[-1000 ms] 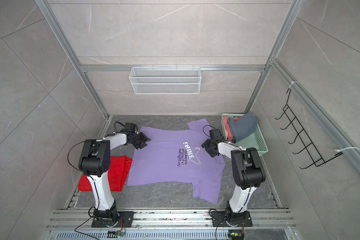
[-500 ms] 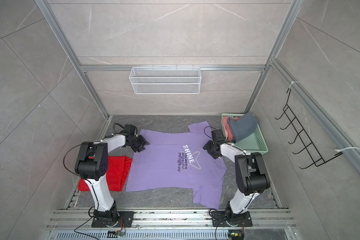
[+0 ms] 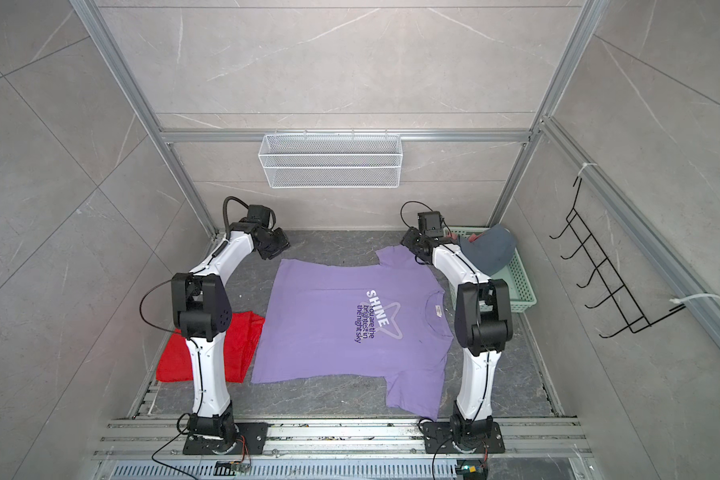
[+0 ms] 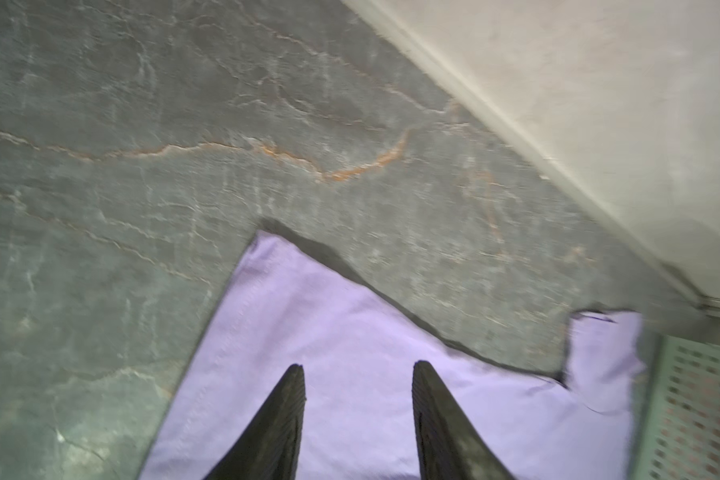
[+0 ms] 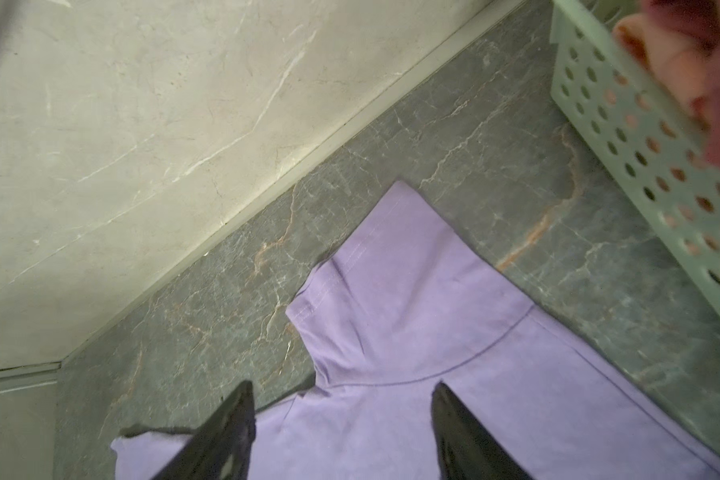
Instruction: Fold and stack the t-shirts
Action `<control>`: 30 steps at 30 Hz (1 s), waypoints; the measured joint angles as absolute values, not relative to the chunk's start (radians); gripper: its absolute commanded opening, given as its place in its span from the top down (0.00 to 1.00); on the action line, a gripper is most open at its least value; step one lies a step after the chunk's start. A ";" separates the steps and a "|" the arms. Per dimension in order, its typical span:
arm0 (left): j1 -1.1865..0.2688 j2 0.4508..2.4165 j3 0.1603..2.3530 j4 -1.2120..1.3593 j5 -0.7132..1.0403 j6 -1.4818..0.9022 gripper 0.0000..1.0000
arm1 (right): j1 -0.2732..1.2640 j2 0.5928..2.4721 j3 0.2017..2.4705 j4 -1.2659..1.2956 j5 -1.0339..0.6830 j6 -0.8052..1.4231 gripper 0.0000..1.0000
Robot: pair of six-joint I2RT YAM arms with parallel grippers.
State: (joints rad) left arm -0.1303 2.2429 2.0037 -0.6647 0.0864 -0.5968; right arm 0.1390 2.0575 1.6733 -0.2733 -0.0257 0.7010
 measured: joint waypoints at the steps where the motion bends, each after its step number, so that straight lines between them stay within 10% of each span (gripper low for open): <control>1: -0.130 2.265 2.020 -0.680 0.071 -0.589 0.54 | 0.138 2.079 1.693 -0.271 -0.024 0.698 0.30; 30: -0.117 2.503 2.180 -0.669 -0.017 -0.550 0.63 | 0.123 2.563 2.396 -0.474 0.041 0.607 0.17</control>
State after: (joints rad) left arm -0.1173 2.5034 2.1799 -0.6693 -0.0170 -0.5499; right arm 0.1234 2.5629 2.3959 -0.4744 0.0414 0.6071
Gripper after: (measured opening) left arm 0.414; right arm 0.827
